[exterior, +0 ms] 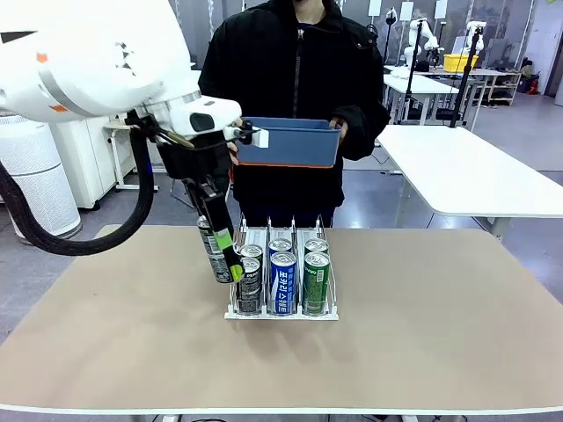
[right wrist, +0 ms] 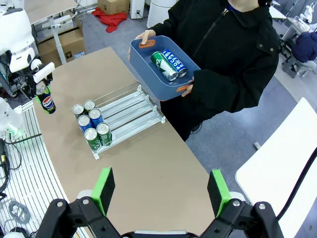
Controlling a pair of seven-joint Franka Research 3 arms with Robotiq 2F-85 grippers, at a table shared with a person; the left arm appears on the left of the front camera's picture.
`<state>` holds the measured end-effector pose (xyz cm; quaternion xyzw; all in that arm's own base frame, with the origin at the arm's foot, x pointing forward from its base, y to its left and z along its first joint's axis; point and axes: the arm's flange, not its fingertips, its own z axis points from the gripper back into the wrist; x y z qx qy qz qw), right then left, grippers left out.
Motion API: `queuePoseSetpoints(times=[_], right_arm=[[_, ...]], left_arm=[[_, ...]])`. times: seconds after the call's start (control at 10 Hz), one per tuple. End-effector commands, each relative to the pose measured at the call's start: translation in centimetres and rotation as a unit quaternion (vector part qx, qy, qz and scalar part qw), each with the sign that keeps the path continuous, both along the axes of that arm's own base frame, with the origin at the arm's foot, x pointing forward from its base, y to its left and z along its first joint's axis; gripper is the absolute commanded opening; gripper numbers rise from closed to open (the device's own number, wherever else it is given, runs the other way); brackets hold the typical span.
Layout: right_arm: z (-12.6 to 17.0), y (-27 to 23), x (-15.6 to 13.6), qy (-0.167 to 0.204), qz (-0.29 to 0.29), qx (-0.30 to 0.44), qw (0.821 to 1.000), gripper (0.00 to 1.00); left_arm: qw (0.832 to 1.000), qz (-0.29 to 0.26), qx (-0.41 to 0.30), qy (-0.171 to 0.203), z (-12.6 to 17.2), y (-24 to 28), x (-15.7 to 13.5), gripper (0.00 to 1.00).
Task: Fill the beverage cans into the dispenser.
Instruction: Place the picked Pepsi coke in the line of the Automatic Can Dispenser with the same cans.
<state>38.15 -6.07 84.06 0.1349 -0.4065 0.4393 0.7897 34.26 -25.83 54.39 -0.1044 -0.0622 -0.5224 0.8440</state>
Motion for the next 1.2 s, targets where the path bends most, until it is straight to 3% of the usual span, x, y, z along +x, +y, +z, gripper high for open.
queuePoseSetpoints(times=[0.0, 0.5, 1.1], right_arm=[[0.0, 0.0, -0.1, 0.0, 0.0, 0.0, 1.0, 1.0], [0.0, 0.0, -0.1, 0.0, 0.0, 0.0, 1.0, 1.0], [0.0, 0.0, -0.1, 0.0, 0.0, 0.0, 1.0, 1.0]], left_arm=[[1.0, -0.014, 0.012, -0.018, -1.9, -1.0, 0.3, 0.57], [0.998, -0.058, 0.02, -0.022, -5.9, -2.0, 0.9, 0.57], [0.996, -0.063, 0.046, -0.05, -8.7, -3.4, 1.4, 0.57]])
